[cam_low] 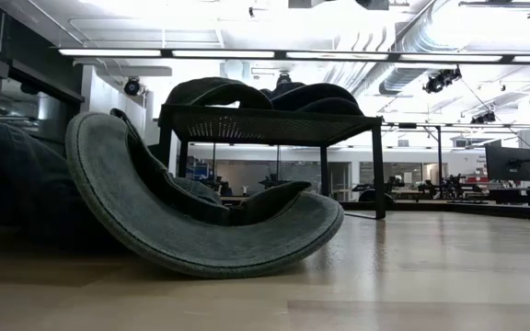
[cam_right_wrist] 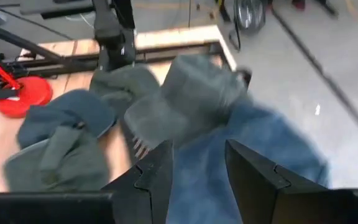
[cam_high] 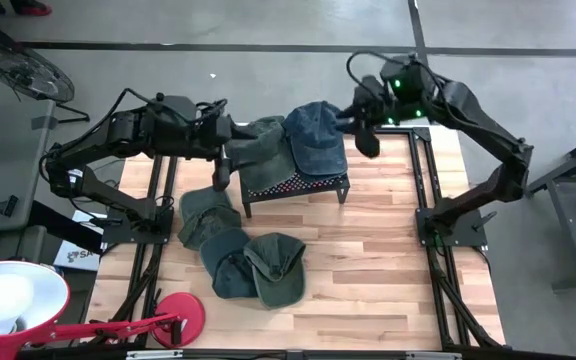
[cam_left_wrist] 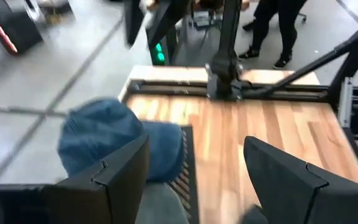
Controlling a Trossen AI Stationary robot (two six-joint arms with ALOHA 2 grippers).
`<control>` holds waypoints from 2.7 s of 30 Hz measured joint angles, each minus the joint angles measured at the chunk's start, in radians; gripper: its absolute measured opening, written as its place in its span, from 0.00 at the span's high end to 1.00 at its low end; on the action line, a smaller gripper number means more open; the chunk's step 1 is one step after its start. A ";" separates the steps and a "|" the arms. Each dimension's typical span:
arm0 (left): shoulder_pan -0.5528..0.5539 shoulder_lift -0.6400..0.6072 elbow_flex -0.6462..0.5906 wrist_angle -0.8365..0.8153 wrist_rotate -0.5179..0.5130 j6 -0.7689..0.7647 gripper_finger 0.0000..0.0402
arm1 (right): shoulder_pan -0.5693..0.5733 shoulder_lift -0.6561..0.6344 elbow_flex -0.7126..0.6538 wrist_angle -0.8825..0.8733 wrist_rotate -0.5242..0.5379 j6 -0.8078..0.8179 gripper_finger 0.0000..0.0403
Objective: Pick & Place hat
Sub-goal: Stack the dark green cap on top of the dark green cap on the shelf
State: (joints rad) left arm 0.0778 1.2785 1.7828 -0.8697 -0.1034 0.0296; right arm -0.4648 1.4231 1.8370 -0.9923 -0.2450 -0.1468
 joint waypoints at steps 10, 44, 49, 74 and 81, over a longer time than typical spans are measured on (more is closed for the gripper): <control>-0.074 0.000 -0.056 -0.075 0.037 -0.180 0.36 | 0.313 -0.012 -0.061 -0.152 0.251 0.327 0.66; -0.625 0.183 -0.653 0.181 -0.351 -1.774 0.36 | 0.833 -0.011 -0.479 0.069 0.662 0.951 0.66; -0.660 0.276 -0.653 0.245 -0.326 -1.898 0.36 | 0.848 -0.011 -0.479 0.069 0.662 0.959 0.66; -0.700 0.463 -0.652 0.396 -0.258 -2.031 0.49 | 0.878 -0.011 -0.478 0.057 0.660 0.979 0.66; -0.700 0.463 -0.652 0.396 -0.265 -2.008 0.77 | 0.889 -0.011 -0.478 0.063 0.664 0.977 0.66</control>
State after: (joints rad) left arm -0.6220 1.7412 1.1309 -0.4734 -0.3683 -1.9786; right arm 0.4241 1.4117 1.3586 -0.9297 0.4190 0.8303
